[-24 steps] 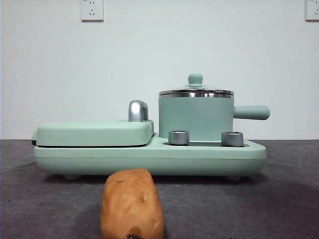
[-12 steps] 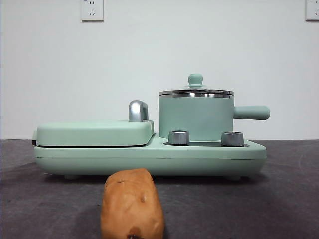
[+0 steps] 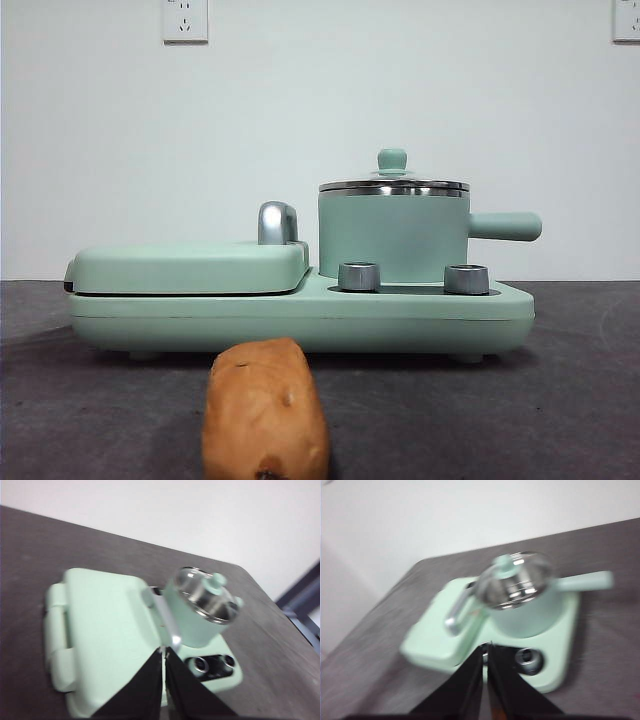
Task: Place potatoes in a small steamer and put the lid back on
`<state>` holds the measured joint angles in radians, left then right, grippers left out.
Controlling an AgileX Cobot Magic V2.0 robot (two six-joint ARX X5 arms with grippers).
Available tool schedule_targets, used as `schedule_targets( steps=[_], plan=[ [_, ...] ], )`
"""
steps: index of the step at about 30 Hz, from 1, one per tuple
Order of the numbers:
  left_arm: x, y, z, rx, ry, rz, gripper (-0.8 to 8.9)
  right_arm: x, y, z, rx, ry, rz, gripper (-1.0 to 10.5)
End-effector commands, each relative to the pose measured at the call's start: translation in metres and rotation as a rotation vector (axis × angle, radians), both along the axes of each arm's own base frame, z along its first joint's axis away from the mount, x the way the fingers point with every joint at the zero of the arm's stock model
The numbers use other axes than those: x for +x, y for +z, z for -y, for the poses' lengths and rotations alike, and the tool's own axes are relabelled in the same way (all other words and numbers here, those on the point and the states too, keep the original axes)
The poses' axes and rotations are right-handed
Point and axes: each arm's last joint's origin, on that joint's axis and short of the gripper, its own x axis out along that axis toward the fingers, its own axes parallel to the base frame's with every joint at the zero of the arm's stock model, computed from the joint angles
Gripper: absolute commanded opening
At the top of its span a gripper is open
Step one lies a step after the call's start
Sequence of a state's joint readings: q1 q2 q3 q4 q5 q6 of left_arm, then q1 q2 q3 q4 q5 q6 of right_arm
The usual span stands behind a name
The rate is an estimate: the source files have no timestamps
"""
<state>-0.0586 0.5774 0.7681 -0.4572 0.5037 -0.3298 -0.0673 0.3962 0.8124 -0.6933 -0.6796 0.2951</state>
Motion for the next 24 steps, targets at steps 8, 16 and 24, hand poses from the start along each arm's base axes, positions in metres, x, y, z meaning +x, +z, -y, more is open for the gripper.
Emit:
schedule_targets(
  steps=[8, 16, 24],
  plan=[
    [0.014, 0.046, 0.016, 0.078, -0.222, -0.009, 0.08, 0.007, 0.026, -0.002, -0.060, 0.133, 0.030, 0.1],
    [0.026, 0.054, 0.028, 0.103, -0.327, -0.035, 0.75, 0.006, 0.027, -0.002, -0.062, 0.134, 0.027, 0.1],
    [0.034, 0.050, 0.034, 0.105, -0.351, -0.069, 3.17, 0.006, 0.026, -0.002, -0.062, 0.127, 0.012, 3.8]
  ],
)
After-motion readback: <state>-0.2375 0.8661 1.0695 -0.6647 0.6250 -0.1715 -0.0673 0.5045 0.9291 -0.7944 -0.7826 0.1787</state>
